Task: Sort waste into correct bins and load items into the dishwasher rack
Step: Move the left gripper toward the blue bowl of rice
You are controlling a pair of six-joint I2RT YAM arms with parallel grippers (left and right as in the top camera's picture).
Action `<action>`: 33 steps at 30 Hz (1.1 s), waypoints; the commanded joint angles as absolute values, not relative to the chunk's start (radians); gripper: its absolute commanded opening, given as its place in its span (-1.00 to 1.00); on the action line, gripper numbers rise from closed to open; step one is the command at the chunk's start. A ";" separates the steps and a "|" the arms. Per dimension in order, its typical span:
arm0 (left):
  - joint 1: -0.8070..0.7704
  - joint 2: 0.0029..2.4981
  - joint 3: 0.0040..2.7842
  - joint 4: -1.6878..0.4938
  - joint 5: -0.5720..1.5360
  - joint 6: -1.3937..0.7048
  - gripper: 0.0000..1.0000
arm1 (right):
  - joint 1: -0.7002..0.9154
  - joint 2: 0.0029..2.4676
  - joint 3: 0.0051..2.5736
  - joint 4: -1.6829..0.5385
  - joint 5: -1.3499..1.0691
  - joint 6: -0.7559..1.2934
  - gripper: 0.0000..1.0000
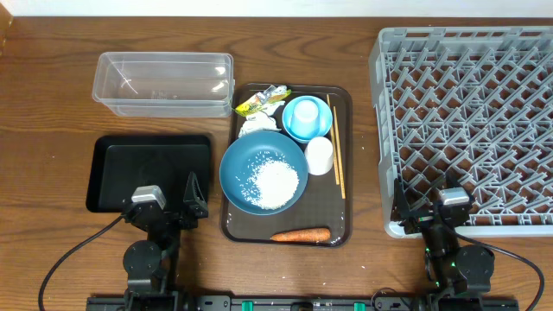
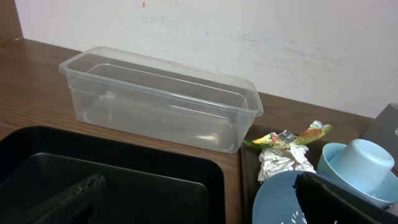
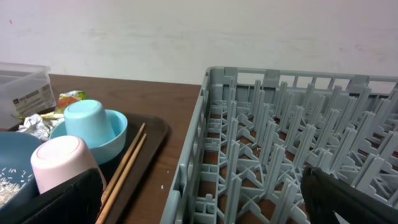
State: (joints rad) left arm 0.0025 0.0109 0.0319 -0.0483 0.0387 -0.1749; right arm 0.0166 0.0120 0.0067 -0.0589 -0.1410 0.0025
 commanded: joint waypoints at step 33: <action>-0.002 0.005 0.004 -0.059 0.109 -0.232 0.96 | 0.005 0.007 0.006 -0.063 -0.139 -0.009 0.99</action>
